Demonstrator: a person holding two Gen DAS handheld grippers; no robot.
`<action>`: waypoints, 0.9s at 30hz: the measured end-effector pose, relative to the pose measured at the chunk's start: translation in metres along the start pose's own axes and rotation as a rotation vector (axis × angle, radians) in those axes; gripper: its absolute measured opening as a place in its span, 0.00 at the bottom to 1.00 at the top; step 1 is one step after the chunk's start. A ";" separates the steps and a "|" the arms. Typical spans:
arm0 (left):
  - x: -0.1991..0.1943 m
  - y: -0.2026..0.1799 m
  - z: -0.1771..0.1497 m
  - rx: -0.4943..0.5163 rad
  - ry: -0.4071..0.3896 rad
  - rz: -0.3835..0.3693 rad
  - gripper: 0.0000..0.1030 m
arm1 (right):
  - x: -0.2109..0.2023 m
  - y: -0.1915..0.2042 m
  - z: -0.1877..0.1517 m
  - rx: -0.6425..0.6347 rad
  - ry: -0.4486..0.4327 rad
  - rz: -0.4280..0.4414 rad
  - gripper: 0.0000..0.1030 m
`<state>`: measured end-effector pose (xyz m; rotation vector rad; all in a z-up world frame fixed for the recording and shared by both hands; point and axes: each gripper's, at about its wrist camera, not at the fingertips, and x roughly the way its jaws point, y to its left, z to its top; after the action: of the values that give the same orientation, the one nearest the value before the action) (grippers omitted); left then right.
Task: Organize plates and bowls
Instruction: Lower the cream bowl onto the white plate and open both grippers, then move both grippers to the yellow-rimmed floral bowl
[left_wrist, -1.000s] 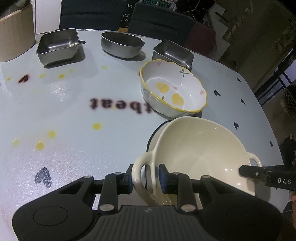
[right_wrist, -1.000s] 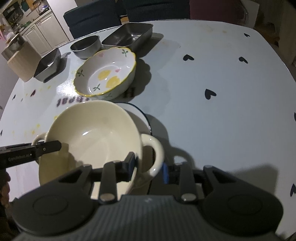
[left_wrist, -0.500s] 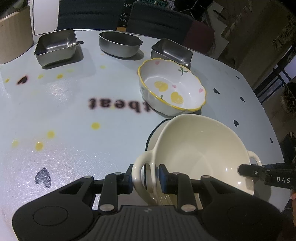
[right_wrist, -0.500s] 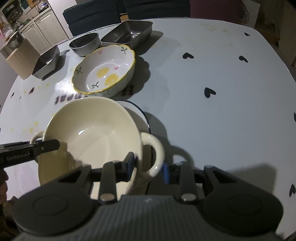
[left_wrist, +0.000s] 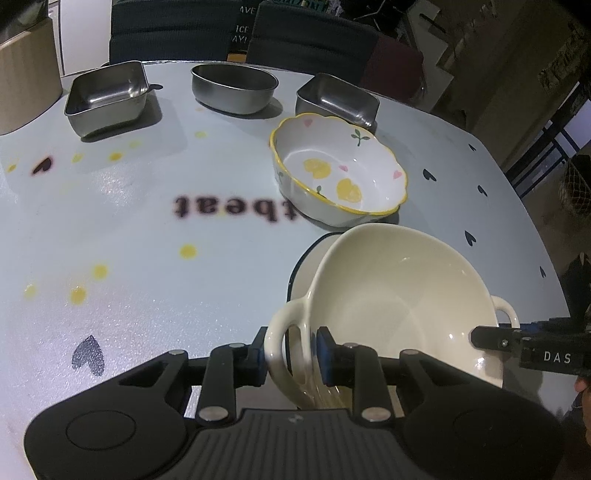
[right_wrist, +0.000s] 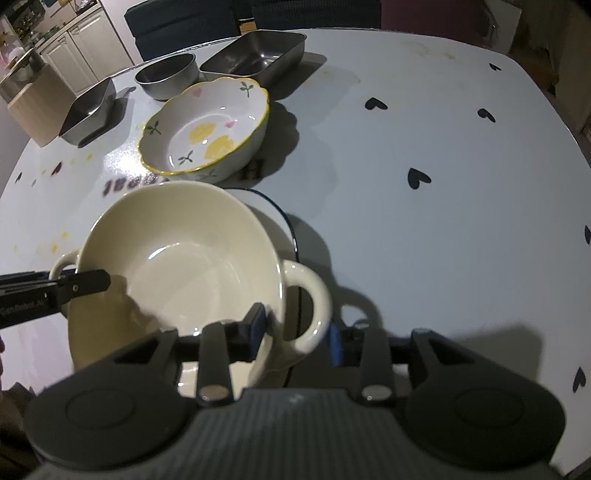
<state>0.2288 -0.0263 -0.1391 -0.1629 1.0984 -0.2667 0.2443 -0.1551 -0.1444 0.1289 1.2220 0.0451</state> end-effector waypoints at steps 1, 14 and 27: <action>0.000 0.000 0.000 0.000 0.001 0.000 0.27 | 0.000 0.000 0.000 -0.001 0.000 0.000 0.40; 0.000 -0.001 0.000 0.012 0.009 0.009 0.28 | 0.001 0.001 0.000 -0.001 0.000 0.003 0.40; -0.007 -0.008 -0.003 0.038 0.031 0.060 0.69 | -0.003 0.000 -0.004 -0.023 -0.013 0.012 0.62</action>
<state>0.2219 -0.0315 -0.1327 -0.0922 1.1262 -0.2365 0.2395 -0.1552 -0.1428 0.1164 1.2077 0.0683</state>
